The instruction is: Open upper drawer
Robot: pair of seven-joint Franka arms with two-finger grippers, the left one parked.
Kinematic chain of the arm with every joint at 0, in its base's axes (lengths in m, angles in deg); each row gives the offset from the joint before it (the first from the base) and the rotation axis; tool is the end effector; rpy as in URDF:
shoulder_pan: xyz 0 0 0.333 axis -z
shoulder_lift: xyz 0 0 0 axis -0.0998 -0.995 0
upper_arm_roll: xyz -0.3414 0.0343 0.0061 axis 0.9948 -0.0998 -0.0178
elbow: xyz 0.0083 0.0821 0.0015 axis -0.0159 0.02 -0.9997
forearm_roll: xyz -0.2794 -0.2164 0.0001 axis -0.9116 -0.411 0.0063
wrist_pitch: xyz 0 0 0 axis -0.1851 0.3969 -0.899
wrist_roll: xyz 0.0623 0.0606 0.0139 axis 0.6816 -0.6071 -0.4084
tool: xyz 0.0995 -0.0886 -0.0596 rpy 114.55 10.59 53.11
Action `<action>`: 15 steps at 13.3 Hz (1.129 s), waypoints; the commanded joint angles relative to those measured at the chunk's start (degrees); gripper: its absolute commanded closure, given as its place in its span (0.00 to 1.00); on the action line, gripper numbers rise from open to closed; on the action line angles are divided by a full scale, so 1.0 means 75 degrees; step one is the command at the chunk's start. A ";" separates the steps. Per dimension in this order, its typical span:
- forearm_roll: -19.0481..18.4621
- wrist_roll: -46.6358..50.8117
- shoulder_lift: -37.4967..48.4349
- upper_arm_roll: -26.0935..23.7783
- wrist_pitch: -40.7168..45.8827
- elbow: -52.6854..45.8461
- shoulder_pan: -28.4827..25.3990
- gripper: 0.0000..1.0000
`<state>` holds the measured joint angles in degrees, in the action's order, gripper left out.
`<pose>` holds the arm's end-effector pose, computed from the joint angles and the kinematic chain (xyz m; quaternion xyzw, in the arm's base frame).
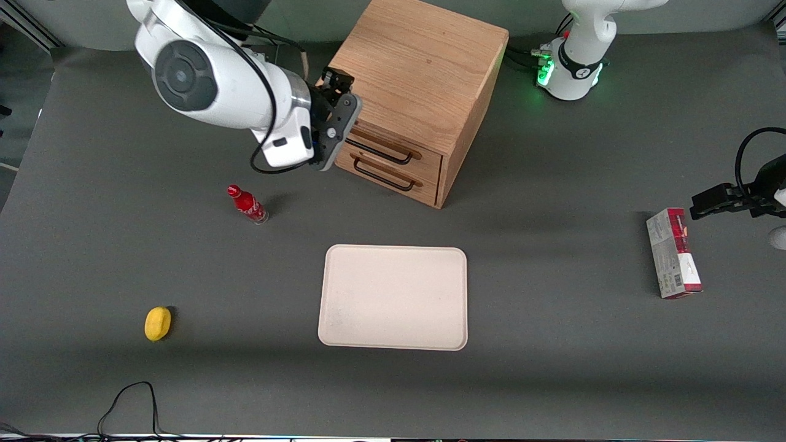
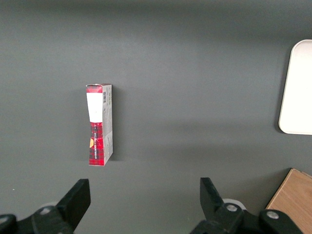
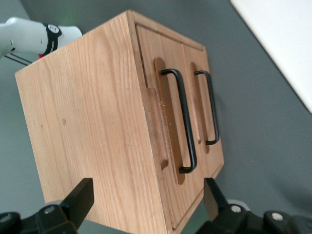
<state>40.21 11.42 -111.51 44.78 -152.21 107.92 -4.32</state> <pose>0.4562 0.3697 0.5437 -0.8613 -0.4227 0.1548 0.2356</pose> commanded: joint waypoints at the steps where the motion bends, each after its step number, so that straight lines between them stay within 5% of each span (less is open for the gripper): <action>1: -0.0129 -0.0843 -0.0149 -0.0040 -0.0512 0.0564 -0.0012 0.00; 15: -0.1735 -0.1046 -0.0828 -0.0180 -0.2940 0.2032 -0.0281 0.00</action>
<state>29.68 4.28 -117.21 43.75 -172.63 122.60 -6.21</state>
